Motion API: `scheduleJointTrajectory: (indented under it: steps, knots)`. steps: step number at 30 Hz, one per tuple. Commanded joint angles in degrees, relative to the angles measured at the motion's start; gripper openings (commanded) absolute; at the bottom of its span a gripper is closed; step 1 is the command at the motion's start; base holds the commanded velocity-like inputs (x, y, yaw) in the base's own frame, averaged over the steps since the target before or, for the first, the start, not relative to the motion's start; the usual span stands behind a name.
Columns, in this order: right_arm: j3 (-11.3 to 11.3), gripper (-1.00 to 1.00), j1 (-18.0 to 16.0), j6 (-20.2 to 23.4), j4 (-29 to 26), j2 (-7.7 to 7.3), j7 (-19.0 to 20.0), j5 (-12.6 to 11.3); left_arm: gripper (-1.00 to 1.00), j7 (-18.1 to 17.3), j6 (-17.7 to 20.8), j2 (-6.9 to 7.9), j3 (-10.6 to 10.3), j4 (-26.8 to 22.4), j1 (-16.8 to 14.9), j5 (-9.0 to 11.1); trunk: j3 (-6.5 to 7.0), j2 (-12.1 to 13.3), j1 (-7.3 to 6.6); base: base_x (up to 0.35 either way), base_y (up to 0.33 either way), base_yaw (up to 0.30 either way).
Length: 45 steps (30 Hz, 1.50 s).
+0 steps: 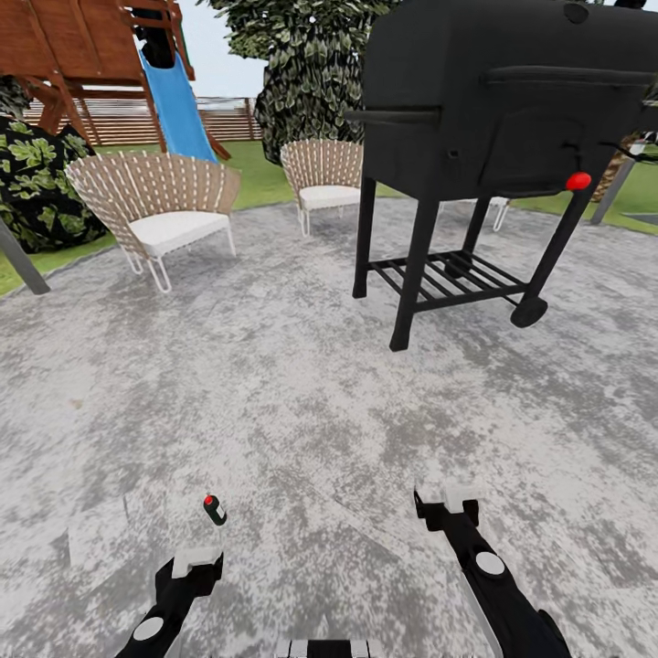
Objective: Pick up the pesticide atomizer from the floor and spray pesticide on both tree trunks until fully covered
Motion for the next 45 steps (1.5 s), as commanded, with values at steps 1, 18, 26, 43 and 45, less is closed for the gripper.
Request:
scheduleJointTrajectory:
  steps: [1, 18, 26, 43, 45]
  knots:
    - [0.0, 1.0, 0.0, 0.0, 0.0, 0.0, 0.0, 0.0, 1.0, 0.0, 0.0, 0.0, 0.0, 0.0, 0.0, 0.0, -0.23, 0.0, 0.02, 0.0, 0.0, 0.0]
    - [0.0, 1.0, 0.0, 0.0, -0.2, -0.01, 0.0, 0.0, 1.0, 0.0, 0.0, 0.0, 0.0, 0.0, 0.0, 0.0, -0.23, 0.0, 0.02, 0.091, 0.0, 0.0]
    - [0.0, 1.0, 0.0, 0.0, -0.3, 0.0, 0.0, 0.0, 1.0, 0.0, -0.1, 0.0, 0.0, 0.0, 0.1, 0.0, -0.23, 0.0, 0.02, 0.193, 0.0, 0.029]
    - [0.0, 1.0, 0.0, 0.0, -0.3, 0.02, 0.0, 0.0, 1.0, 0.0, -0.2, -0.09, 0.0, 0.0, 0.0, 0.0, -0.23, 0.0, 0.02, 0.126, -0.053, 0.085]
    - [0.1, 1.0, 0.0, 0.0, -0.3, 0.06, 0.0, 0.0, 1.0, 0.0, -0.2, -0.09, 0.0, 0.0, 0.0, 0.0, -0.23, 0.0, 0.02, 0.214, -0.11, 0.001]
